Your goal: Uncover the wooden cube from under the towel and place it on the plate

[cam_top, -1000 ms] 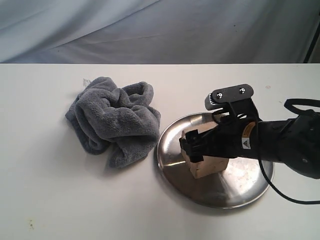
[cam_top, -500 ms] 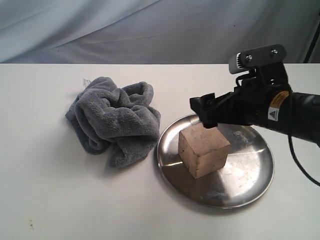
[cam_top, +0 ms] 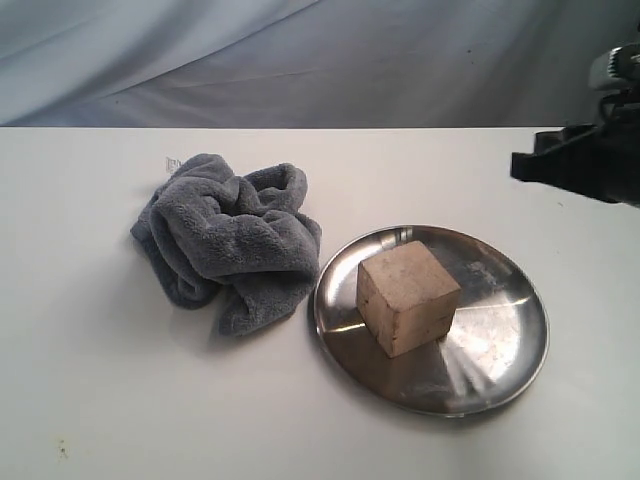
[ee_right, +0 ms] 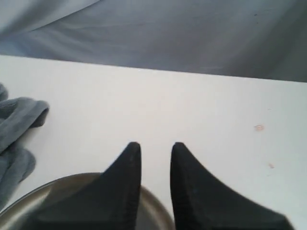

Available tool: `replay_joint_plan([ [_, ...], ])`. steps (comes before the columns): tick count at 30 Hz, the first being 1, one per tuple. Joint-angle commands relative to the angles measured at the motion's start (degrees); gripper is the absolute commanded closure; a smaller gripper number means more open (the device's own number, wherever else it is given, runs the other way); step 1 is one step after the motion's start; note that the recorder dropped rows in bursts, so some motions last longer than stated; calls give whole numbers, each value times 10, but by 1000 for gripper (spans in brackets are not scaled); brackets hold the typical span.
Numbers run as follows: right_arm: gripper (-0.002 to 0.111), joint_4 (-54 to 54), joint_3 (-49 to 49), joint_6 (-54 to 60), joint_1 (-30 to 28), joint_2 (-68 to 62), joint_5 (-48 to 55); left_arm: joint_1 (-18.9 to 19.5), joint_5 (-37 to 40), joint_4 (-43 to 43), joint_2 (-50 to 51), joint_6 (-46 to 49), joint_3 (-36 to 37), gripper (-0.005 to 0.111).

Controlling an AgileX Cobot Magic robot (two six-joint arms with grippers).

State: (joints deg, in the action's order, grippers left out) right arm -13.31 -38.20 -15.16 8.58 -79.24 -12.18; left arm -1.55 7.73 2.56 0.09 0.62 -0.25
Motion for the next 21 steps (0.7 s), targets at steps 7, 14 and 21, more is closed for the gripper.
replay_joint_plan([
  [7, 108, 4, 1, 105, -99, 120, -2, 0, -1, 0, -1, -2, 3, 105],
  [14, 108, 9, 1, 142, -107, 231, 58, 0, -1, 0, -1, 0, 3, 105],
  [21, 108, 34, 26, 199, -107, 352, 138, 0, -1, 0, -1, 0, 3, 105],
])
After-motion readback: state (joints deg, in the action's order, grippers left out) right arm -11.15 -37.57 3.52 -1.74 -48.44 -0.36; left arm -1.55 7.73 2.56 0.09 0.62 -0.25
